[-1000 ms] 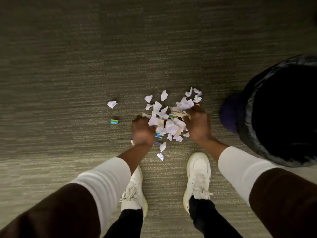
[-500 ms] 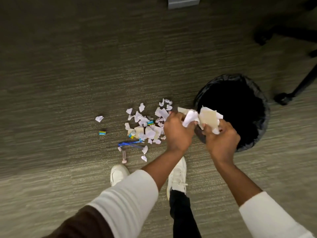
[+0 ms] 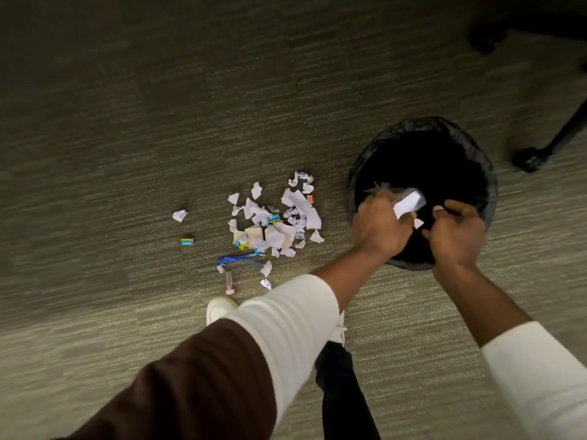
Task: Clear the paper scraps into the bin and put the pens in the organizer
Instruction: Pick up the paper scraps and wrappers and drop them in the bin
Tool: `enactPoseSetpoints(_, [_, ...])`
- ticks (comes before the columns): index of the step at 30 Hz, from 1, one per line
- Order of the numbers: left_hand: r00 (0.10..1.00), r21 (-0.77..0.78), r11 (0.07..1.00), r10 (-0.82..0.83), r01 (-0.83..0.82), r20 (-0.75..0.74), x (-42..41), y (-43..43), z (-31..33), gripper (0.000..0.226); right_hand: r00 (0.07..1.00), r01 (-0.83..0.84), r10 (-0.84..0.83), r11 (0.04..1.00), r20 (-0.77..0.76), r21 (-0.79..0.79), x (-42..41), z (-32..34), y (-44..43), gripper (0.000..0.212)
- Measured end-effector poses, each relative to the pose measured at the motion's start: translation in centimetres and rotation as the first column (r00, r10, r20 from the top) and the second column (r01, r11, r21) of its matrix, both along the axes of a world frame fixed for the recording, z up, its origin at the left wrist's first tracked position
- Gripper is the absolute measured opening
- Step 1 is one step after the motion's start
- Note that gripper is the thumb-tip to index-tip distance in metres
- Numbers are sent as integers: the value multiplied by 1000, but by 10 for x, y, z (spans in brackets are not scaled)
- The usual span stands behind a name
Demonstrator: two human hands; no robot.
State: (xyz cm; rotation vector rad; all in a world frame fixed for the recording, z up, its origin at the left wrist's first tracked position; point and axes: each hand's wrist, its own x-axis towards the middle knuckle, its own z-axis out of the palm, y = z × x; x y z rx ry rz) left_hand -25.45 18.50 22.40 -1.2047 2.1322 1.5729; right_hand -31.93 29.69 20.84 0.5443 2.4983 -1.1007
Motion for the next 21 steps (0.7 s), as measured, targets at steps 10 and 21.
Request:
enactPoseSetpoints(10, [989,-130,990,65,-47,136,88,-74,-38,9,873,-481,457,864,-172,-146,76,-6,-60,10])
enactPoseSetpoints(21, [827,-186,932,-167,310,536,218,-160,-143,73,416,-909,868,389,269,152,137,-114,-122,67])
